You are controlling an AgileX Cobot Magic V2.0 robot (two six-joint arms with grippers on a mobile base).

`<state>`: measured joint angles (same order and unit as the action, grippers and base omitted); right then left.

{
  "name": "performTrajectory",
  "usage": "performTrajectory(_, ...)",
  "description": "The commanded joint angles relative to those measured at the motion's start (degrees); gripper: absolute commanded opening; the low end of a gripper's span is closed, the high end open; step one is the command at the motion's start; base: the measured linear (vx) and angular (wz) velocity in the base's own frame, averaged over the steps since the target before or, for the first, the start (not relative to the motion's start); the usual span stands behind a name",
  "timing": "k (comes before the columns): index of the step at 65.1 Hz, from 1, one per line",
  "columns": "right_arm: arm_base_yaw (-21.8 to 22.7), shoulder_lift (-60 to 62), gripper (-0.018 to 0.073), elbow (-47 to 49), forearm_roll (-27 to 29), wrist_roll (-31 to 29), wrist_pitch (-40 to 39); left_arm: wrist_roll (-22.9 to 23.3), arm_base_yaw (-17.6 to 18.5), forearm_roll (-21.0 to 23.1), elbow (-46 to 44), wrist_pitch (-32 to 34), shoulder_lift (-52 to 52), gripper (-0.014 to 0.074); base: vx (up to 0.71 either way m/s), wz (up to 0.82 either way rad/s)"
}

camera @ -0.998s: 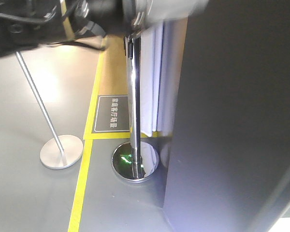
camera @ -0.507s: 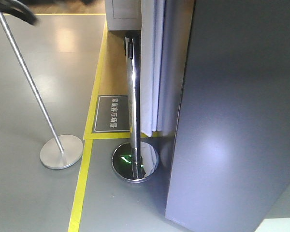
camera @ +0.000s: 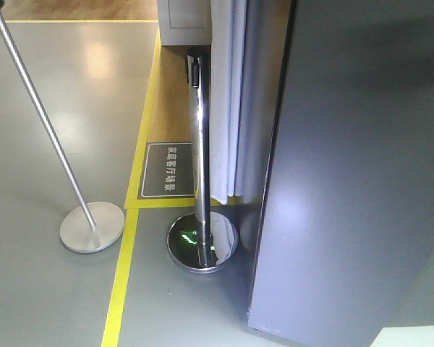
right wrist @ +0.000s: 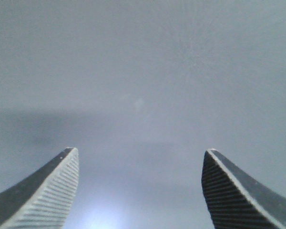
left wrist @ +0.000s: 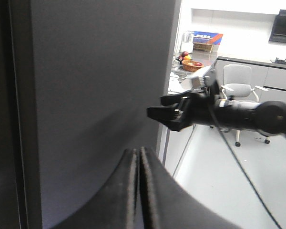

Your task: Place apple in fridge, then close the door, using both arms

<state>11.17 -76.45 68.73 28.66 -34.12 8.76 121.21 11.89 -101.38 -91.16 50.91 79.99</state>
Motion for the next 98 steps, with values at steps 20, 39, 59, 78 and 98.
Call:
performTrajectory(20, 0.3, -9.9, 0.0525, 11.7, 2.6, 0.1, -4.7, 0.6, -0.1, -1.2, -1.4, -2.9, -1.5, -0.0007, 0.0, 0.0)
performTrajectory(39, 0.3, -16.7, 0.0525, 17.4, 2.7, 1.5, -4.6, 0.6, -0.1, -1.2, -1.4, -3.6, -1.5, -0.0007, 0.0, 0.0)
performTrajectory(59, 0.3, -22.5, 0.0525, 24.5, 2.7, 1.7, 0.0, 0.6, -0.1, -1.2, -1.4, -3.7, -1.5, -0.0007, 0.0, 0.0)
performTrajectory(78, 0.3, -24.7, 0.0524, 28.9, 2.6, 1.3, 4.0, 0.6, -0.1, -1.2, -1.4, -4.5, -1.5, -0.0007, 0.0, 0.0)
performTrajectory(98, 0.2, -15.9, 0.0297, 28.9, 2.6, 0.2, 13.9, -0.5, -1.5, -1.2, -1.4, -10.7, -1.5, -0.0007, 0.0, 0.0)
